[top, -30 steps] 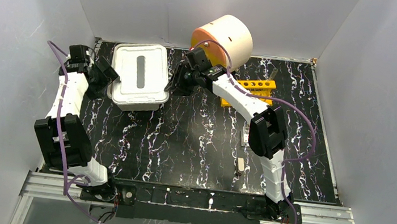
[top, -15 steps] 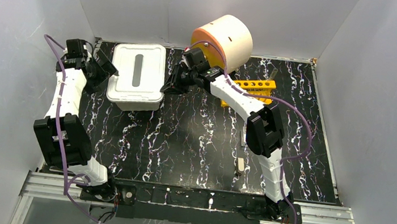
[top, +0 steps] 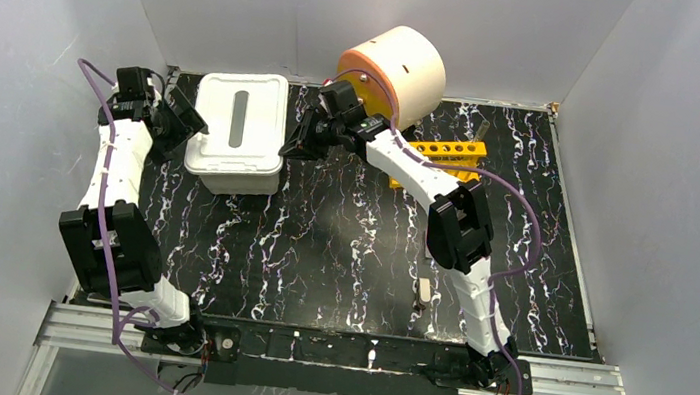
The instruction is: Organize the chemistry lab equipment
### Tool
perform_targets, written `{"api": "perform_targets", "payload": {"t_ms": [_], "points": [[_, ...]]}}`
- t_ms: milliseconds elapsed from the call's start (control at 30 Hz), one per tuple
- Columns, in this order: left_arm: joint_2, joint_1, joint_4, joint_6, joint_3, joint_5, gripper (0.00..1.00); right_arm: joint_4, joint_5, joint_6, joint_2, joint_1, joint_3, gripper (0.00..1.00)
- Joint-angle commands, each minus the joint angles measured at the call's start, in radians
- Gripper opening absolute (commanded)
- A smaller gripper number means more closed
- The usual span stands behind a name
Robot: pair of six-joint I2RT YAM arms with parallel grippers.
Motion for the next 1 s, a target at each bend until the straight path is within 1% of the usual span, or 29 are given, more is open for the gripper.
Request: {"api": "perform_targets", "payload": {"t_ms": [0, 233, 300, 467, 600, 800, 967], "points": [[-0.028, 0.003, -0.026, 0.013, 0.015, -0.016, 0.86, -0.005, 0.048, -0.031, 0.023, 0.007, 0.075, 0.24], [-0.034, 0.002, -0.033, 0.018, 0.028, -0.04, 0.85, 0.002, 0.048, -0.029, 0.025, 0.004, 0.083, 0.26], [-0.034, 0.003, -0.033, 0.02, 0.028, -0.043, 0.81, 0.004, 0.051, -0.025, 0.025, 0.005, 0.084, 0.28], [-0.036, 0.003, -0.031, 0.024, 0.033, -0.046, 0.68, 0.0, 0.082, -0.034, 0.029, 0.007, 0.09, 0.35], [-0.029, 0.003, -0.029, 0.029, 0.038, -0.049, 0.61, -0.026, 0.096, -0.051, 0.045, 0.005, 0.112, 0.37], [0.005, 0.003, -0.019, 0.032, 0.058, -0.031, 0.53, -0.044, 0.099, -0.053, 0.065, 0.006, 0.129, 0.37], [0.038, 0.002, -0.017, 0.033, 0.053, -0.037, 0.53, -0.098, 0.141, -0.03, 0.071, 0.005, 0.133, 0.37]]}}
